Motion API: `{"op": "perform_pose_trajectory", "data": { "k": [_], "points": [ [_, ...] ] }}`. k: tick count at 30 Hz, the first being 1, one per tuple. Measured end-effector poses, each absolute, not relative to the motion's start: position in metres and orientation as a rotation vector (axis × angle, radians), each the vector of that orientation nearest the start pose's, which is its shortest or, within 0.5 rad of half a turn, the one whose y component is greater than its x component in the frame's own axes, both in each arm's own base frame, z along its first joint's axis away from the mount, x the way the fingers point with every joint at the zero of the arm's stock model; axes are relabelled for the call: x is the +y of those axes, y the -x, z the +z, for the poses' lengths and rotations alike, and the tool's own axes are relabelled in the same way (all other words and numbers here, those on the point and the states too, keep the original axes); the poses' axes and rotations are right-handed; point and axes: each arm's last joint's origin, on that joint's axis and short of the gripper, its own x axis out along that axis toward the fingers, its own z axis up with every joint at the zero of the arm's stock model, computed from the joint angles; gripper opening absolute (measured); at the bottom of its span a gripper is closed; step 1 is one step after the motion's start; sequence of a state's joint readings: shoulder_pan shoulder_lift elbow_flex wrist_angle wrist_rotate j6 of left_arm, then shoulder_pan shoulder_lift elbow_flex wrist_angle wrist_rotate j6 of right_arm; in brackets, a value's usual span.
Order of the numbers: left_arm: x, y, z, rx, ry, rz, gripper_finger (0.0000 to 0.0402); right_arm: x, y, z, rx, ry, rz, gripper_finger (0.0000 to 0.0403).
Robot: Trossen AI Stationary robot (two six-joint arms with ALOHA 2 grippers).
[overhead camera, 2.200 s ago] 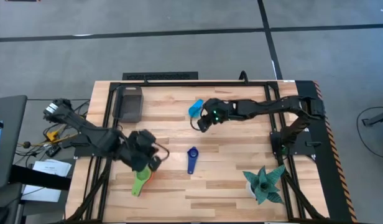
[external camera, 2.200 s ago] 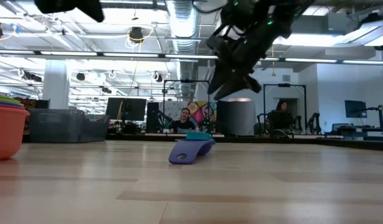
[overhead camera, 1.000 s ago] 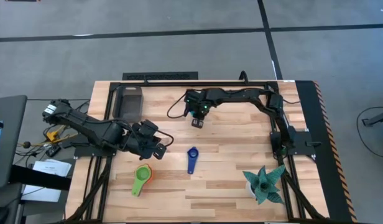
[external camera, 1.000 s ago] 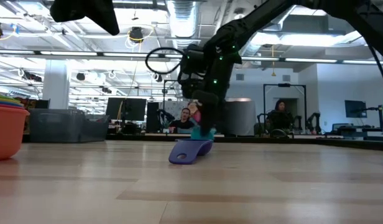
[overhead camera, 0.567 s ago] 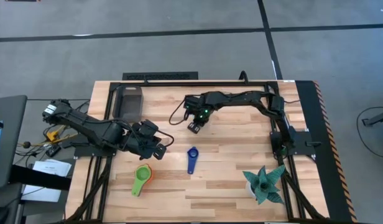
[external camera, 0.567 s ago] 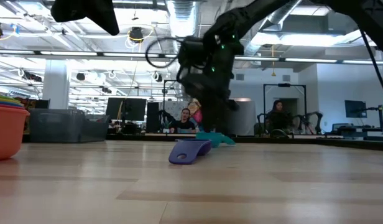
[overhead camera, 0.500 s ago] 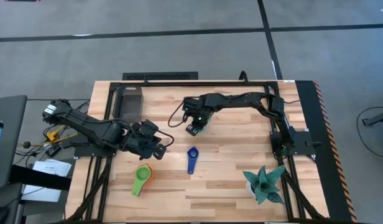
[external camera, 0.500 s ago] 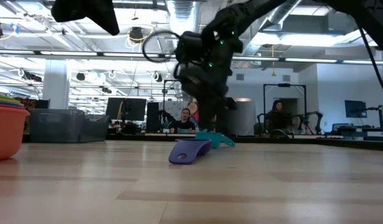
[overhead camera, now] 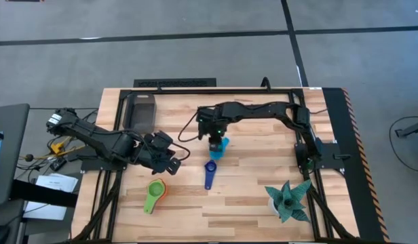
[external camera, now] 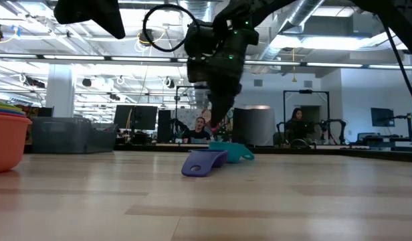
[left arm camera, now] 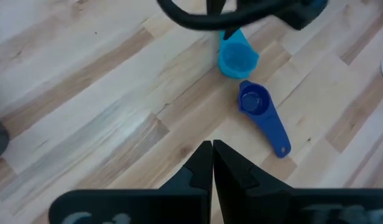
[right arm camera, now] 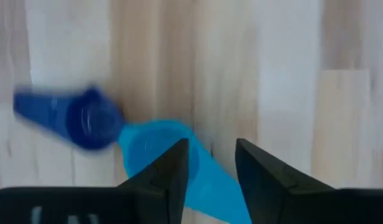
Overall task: Nest measuring cups in basket
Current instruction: Stack the light blue measuring cup on top of the light green measuring cup
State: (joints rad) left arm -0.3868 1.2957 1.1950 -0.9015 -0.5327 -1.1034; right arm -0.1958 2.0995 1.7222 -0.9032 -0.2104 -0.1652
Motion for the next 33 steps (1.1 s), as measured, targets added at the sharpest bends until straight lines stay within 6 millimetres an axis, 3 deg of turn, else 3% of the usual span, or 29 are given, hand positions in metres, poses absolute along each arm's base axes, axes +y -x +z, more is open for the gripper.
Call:
{"op": "perform_pose_trajectory", "data": {
  "k": [5,9,17,24,33],
  "points": [
    [-0.083,-0.234,0.315,0.694,0.579,0.586,0.0,-0.068,-0.426,0.202,1.212,0.111,0.281,0.0152],
    [-0.086,-0.232,0.315,0.686,0.575,0.588,0.0,-0.061,-0.428,0.203,1.183,0.196,0.344,0.0131],
    [-0.088,-0.231,0.315,0.676,0.59,0.598,0.0,-0.057,-0.432,0.196,1.176,0.225,0.368,0.0104],
    [-0.088,-0.231,0.315,0.671,0.599,0.604,0.0,-0.058,-0.433,0.196,1.17,0.222,0.361,0.0103],
    [-0.088,-0.231,0.315,0.662,0.626,0.615,0.0,-0.058,-0.429,0.179,1.19,0.232,0.343,0.0103]
  ]
}}
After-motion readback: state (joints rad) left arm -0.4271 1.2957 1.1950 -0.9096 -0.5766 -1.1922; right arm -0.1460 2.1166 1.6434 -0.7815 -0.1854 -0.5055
